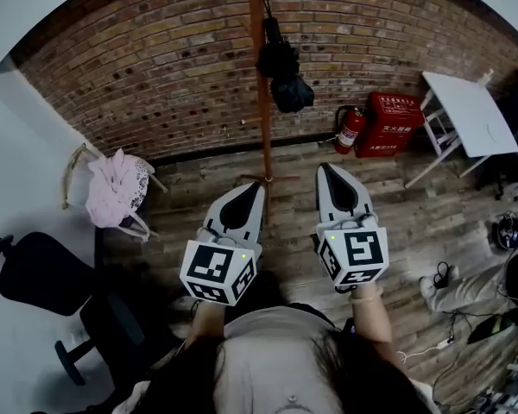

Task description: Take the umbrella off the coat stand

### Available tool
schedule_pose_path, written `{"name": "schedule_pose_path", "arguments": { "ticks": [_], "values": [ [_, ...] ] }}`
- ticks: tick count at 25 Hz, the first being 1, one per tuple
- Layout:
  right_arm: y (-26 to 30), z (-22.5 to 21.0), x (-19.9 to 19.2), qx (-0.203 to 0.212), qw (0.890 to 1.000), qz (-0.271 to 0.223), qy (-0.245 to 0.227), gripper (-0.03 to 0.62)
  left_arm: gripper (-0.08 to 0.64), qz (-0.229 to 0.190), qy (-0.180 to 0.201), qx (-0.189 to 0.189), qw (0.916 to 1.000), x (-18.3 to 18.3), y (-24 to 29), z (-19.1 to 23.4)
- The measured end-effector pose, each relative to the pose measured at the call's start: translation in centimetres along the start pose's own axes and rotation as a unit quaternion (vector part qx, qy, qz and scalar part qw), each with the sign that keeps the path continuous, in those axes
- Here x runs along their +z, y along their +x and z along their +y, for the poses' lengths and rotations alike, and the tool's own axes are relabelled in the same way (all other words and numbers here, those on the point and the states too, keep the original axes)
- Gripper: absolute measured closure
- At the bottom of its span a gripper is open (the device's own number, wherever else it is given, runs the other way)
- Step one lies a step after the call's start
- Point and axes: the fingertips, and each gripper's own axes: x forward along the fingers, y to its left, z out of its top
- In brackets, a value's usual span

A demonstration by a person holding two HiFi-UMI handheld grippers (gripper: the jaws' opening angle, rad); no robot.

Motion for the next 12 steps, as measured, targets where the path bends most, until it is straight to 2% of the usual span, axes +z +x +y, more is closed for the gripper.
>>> {"name": "schedule_pose_path", "arguments": {
  "ticks": [12],
  "values": [
    [4.2, 0.7, 0.5, -0.025, 0.999, 0.007, -0.035, 0.555, 0.551, -0.003, -0.003, -0.023, 0.9997, 0.6, 1.8, 3.4]
  ]
}}
